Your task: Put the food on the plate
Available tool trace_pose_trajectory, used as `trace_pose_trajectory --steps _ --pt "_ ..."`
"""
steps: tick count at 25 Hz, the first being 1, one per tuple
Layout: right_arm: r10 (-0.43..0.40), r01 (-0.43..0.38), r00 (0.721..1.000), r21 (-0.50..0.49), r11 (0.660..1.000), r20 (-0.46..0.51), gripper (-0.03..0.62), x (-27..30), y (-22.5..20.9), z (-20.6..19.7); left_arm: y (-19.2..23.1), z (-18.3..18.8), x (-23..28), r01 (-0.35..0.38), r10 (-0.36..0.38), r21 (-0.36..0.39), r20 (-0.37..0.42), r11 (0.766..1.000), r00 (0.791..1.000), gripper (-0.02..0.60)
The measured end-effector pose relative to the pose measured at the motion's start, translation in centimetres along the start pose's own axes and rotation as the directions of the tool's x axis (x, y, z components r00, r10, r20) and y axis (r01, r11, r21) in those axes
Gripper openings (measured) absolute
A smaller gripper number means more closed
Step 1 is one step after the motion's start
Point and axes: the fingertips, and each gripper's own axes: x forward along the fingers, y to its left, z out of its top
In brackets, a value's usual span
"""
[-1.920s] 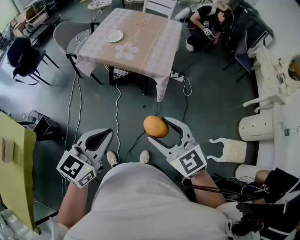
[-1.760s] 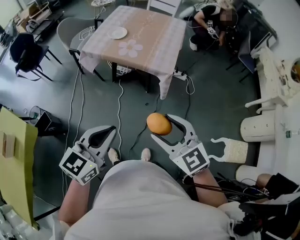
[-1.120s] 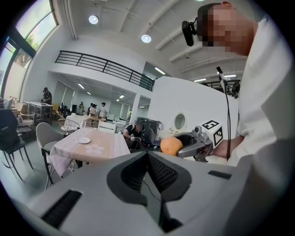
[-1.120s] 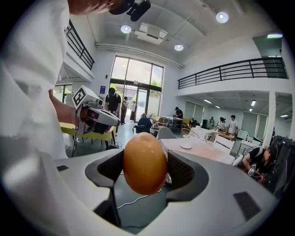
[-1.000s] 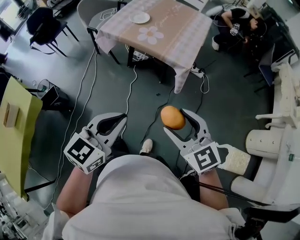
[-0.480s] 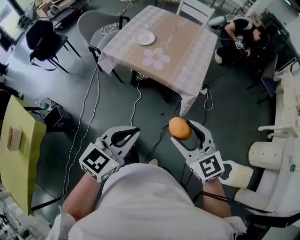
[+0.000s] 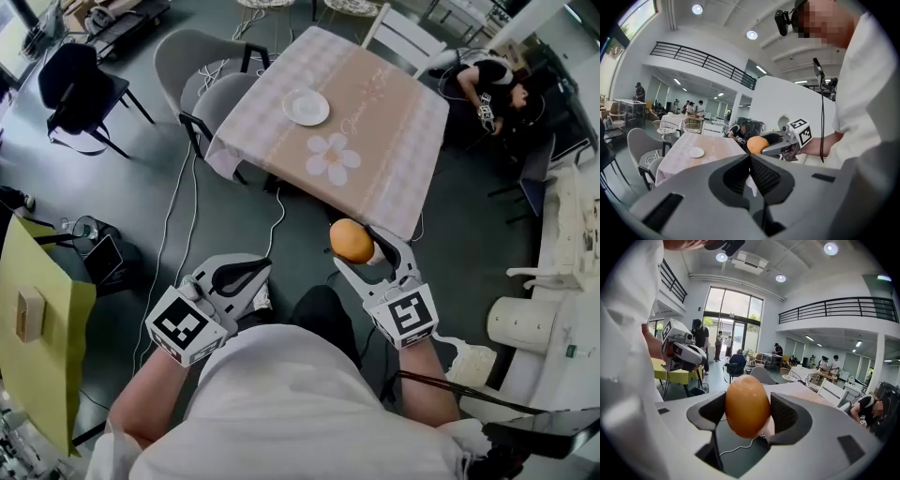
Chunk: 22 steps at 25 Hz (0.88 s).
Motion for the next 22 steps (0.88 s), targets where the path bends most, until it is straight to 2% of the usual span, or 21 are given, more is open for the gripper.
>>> trace_pose_trajectory --steps 3,7,11,16,22 --pt "0.037 -0.038 0.999 -0.017 0.999 -0.021 0.31 3.4 -1.2 0.7 3.2 0.5 -1.0 -0.054 0.055 -0.041 0.023 0.998 0.998 0.009" --pt "0.059 -0.061 0.998 -0.044 0.997 -0.036 0.31 8.2 -4.6 1.3 6.7 1.1 -1.2 -0.124 0.126 -0.046 0.047 0.991 0.991 0.009" --pt "0.096 -0.098 0.995 -0.077 0.992 -0.033 0.31 13.0 -8.4 2.2 10.3 1.8 -0.6 -0.196 0.199 -0.062 0.039 0.979 0.979 0.009" --pt "0.163 -0.166 0.986 -0.12 0.979 -0.038 0.31 18.9 -13.7 2.5 14.9 4.2 2.0 -0.291 0.296 -0.08 0.049 0.953 0.954 0.009" --pt "0.229 -0.239 0.97 -0.168 0.956 -0.079 0.31 25.6 -19.2 1.7 18.7 7.1 6.2 -0.344 0.351 -0.109 0.051 0.933 0.935 0.009"
